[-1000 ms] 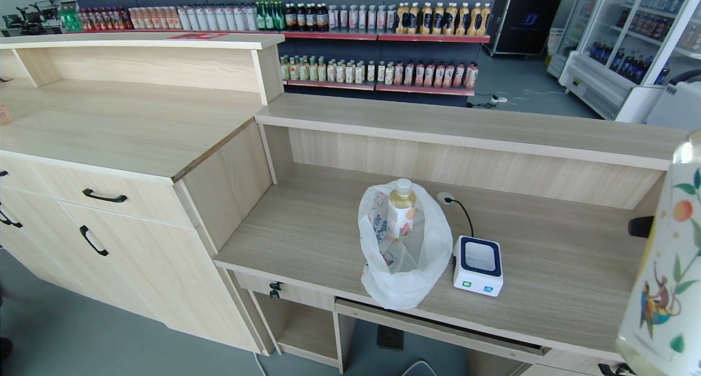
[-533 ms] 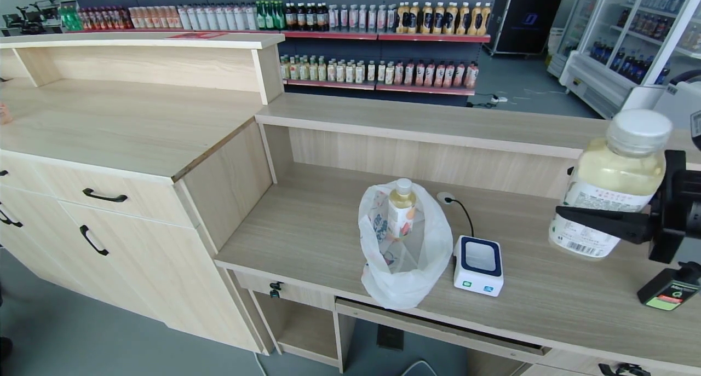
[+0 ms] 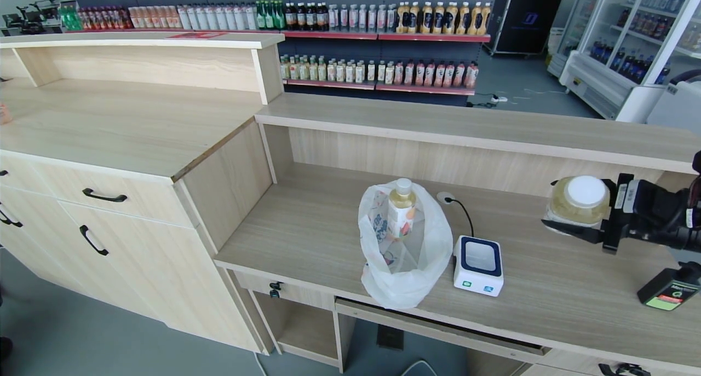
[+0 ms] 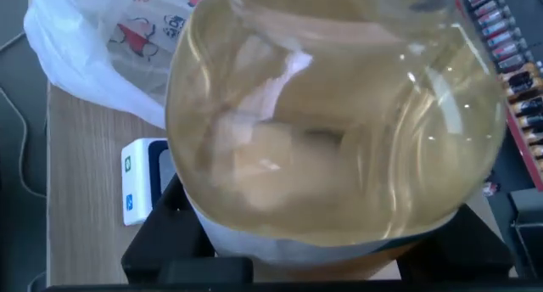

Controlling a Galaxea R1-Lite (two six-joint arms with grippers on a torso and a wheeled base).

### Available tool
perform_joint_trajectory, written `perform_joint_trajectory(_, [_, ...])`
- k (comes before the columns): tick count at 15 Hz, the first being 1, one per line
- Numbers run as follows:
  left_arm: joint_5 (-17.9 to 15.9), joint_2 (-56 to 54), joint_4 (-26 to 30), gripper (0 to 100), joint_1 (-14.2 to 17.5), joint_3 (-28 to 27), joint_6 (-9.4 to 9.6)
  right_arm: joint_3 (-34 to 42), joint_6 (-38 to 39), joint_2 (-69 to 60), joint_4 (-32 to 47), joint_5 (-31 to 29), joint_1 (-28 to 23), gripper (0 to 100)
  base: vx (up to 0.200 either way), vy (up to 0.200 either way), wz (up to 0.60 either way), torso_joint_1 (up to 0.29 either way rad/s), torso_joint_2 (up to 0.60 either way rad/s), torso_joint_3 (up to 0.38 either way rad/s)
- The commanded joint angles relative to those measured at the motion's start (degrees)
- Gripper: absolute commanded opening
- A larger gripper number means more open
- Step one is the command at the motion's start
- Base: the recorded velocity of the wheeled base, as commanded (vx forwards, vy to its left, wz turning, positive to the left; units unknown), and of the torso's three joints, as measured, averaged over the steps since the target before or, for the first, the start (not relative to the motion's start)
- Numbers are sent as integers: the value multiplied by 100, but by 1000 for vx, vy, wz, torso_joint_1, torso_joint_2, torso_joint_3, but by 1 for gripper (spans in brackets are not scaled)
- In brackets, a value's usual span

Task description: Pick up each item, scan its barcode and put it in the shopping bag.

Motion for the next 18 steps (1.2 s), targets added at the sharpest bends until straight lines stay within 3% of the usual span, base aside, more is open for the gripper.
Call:
perform_joint_trajectory(1, [0, -2, -1, 100, 0, 0, -1, -42, -329, 727, -190, 182, -82, 0, 0, 0, 0, 0, 0, 0])
perform_joint_trajectory(6, [0, -2, -1, 100, 0, 0, -1, -376, -918, 1510, -568, 665, -38, 0, 0, 0, 0, 0, 0, 0])
perform_joint_trajectory(18, [0, -2, -1, 100, 0, 0, -1, -684, -1138, 2397, -1077, 859, 190, 0, 0, 0, 0, 0, 0, 0])
